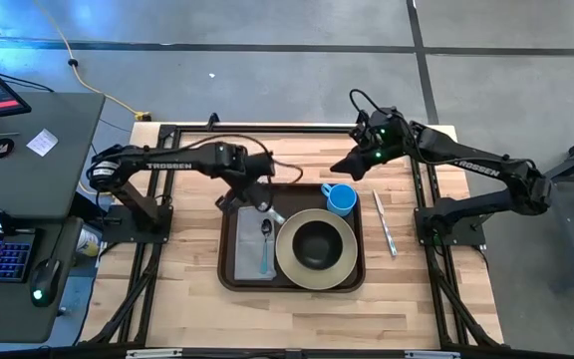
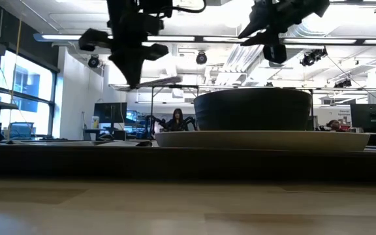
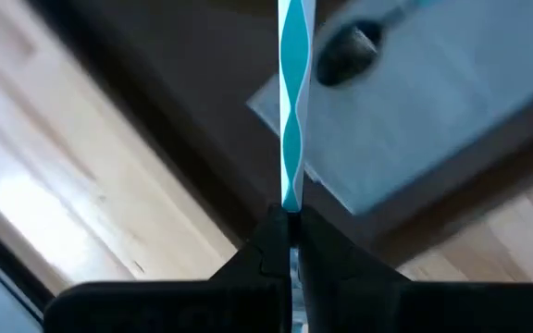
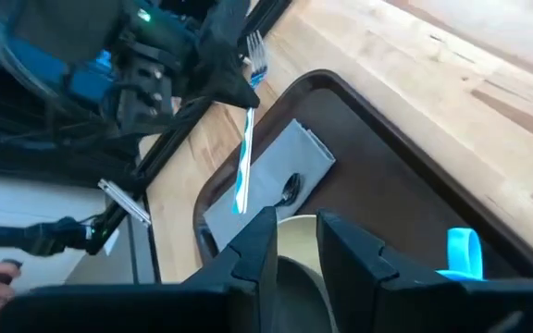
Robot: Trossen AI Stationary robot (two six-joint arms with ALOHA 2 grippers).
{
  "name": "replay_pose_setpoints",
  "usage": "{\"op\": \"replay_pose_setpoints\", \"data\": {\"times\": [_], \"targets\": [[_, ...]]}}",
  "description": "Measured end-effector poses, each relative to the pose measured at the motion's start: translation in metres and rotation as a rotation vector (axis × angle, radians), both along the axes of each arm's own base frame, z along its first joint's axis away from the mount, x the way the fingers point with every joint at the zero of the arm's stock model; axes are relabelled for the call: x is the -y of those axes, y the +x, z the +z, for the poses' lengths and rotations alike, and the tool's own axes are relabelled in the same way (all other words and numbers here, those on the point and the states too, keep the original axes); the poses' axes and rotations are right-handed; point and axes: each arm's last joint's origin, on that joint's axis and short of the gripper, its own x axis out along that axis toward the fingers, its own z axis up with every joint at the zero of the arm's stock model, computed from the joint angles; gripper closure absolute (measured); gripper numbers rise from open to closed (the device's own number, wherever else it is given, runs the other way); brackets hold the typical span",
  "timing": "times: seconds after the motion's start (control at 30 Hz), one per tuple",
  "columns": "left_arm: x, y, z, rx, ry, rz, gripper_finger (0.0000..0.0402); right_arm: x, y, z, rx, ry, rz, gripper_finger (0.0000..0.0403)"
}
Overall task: Set up tray
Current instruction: Put the blue patterned fork on the gray napkin to the left of the blue spoon
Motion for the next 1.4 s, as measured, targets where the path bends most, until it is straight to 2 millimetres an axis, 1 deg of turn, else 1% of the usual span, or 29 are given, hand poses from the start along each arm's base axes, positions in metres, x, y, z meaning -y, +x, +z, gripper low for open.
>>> {"op": "replay_pose_setpoints", "data": {"times": [0.13, 0.4, 0.47, 0.57, 0.73, 0.97, 1.03, 1.27, 1.4], "targets": [[0.016, -0.003, -0.011, -0.058, 0.003, -0.090, 0.0365, -0.001, 0.000, 0.000, 0.016, -0.018, 0.067, 0.0331], [0.051, -0.014, -0.043, -0.177, 0.024, -0.382, 0.0365, -0.003, -0.002, -0.002, 0.003, -0.045, 0.127, 0.0332], [0.057, -0.016, -0.050, -0.183, 0.021, -0.411, 0.0361, -0.004, -0.002, -0.003, -0.006, -0.039, 0.141, 0.0331], [0.065, -0.014, -0.059, -0.147, 0.052, -0.437, 0.0354, -0.005, -0.004, -0.005, -0.017, -0.020, 0.163, 0.0332], [0.074, -0.006, -0.066, -0.069, 0.081, -0.460, 0.0363, -0.007, -0.006, -0.007, -0.042, 0.015, 0.192, 0.0332], [0.074, -0.001, -0.079, -0.112, 0.062, -0.523, 0.0356, -0.013, -0.013, -0.005, -0.057, 0.037, 0.204, 0.0332], [0.075, 0.003, -0.082, -0.085, 0.057, -0.538, 0.0355, -0.015, -0.016, -0.003, -0.061, 0.035, 0.201, 0.0332], [0.078, 0.009, -0.105, -0.147, 0.030, -0.565, 0.0355, -0.022, -0.021, 0.001, -0.079, 0.043, 0.168, 0.0332], [0.078, 0.011, -0.107, -0.141, 0.040, -0.574, 0.0353, -0.024, -0.023, 0.002, -0.088, 0.053, 0.152, 0.0332]]}}
